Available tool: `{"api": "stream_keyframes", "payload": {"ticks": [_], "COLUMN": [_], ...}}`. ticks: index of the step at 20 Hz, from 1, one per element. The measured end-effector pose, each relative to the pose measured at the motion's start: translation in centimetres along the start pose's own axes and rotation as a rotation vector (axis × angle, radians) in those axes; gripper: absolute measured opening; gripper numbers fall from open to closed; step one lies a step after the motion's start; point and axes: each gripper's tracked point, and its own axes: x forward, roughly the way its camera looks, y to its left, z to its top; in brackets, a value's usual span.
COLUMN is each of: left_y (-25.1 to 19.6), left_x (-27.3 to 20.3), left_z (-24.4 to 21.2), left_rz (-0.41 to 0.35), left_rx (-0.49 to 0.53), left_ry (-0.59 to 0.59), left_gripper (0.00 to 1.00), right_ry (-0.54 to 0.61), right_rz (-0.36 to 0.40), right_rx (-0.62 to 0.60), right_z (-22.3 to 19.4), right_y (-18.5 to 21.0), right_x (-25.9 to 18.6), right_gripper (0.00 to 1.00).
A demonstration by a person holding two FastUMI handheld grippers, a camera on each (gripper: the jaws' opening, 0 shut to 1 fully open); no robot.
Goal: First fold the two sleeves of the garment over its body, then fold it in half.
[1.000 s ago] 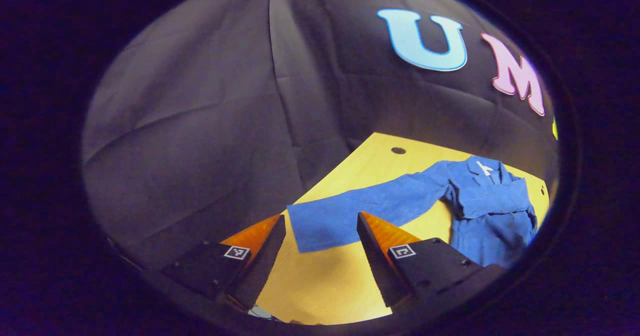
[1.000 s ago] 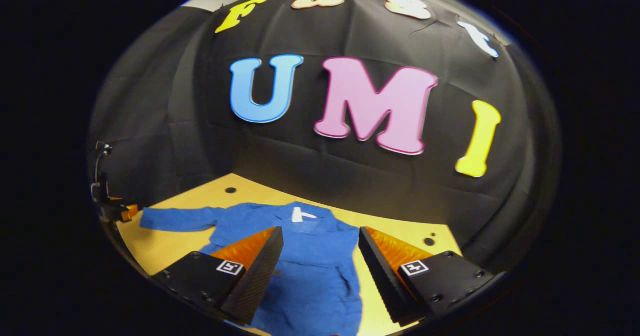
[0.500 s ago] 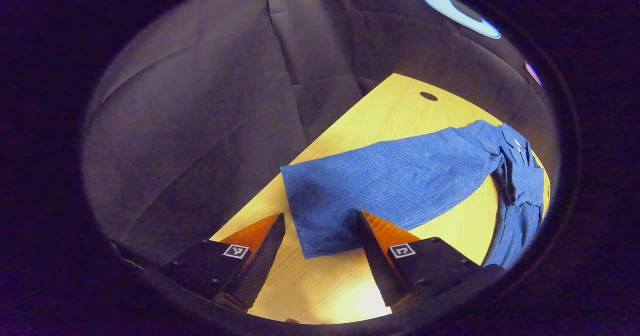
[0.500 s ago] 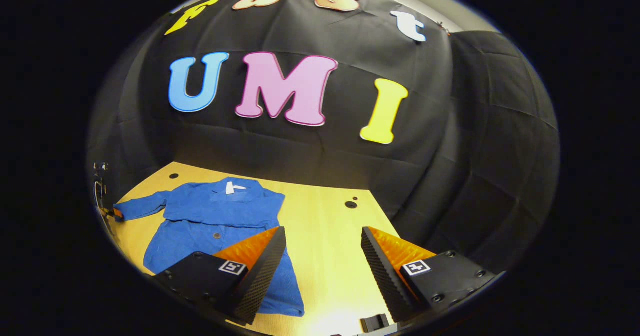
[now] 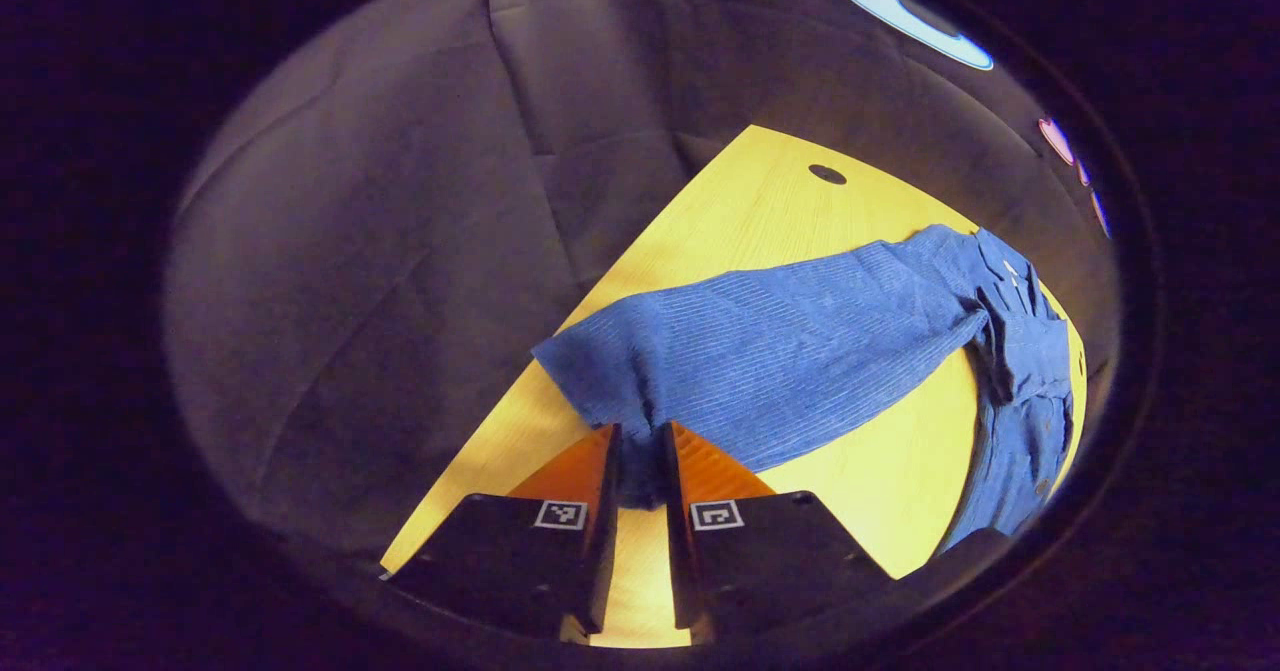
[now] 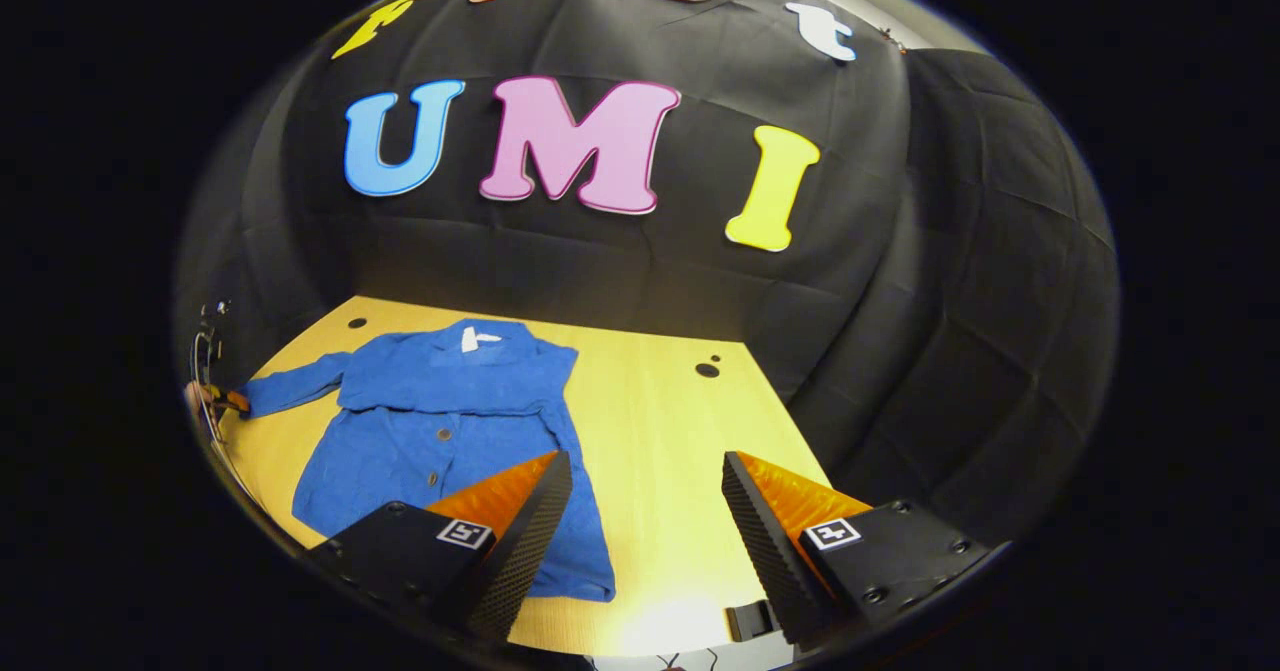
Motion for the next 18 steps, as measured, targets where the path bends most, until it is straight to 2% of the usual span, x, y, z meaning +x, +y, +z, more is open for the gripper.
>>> {"api": "stream_keyframes", "payload": {"ticks": [1, 2, 3, 5, 7, 9, 11, 14, 16, 18], "left_y": [-0.1, -0.3, -0.7, -1.4, -2.4, -5.1, -10.7, -21.1, -28.7, -35.9], "left_x": [-0.2, -0.1, -0.5, -1.0, -2.2, -5.2, -8.5, -13.0, -15.3, -17.5], "left_z": [-0.1, -0.2, -0.4, -0.7, 0.7, 2.2, 4.2, 6.6, 6.0, 4.5], "left_rz": [-0.014, -0.036, -0.070, -0.094, -0.097, -0.169, -0.275, -0.472, -0.611, -0.702], "left_rx": [-0.004, -0.035, -0.064, -0.118, -0.119, -0.088, -0.036, 0.076, 0.161, 0.267], "left_ry": [-0.010, -0.014, -0.026, -0.015, -0.086, -0.135, -0.185, -0.272, -0.284, -0.284], "left_gripper": [0.06, 0.06, 0.00, 0.00, 0.00, 0.00, 0.00, 0.00, 0.00, 0.00], "right_ry": [0.007, 0.008, 0.023, 0.047, 0.050, 0.034, 0.017, -0.001, -0.009, -0.017], "right_rz": [0.007, 0.016, 0.026, 0.034, 0.040, 0.049, 0.051, 0.072, 0.079, 0.078], "right_rx": [-0.009, -0.008, -0.004, 0.011, 0.020, 0.009, -0.041, -0.035, -0.004, 0.030], "right_z": [-0.2, -0.2, -0.7, -1.5, -1.7, -1.4, -1.3, -0.9, -0.6, -0.5], "right_y": [0.0, 0.3, 0.5, 0.6, 0.5, 0.3, -0.2, -0.4, -0.7, -1.3], "right_x": [0.1, 0.1, 0.2, 0.6, 0.8, 1.4, 2.0, 2.9, 3.6, 3.9], "right_gripper": [0.97, 0.97, 0.97, 0.97, 0.98, 0.98, 0.97, 0.98, 0.97, 0.98]}}
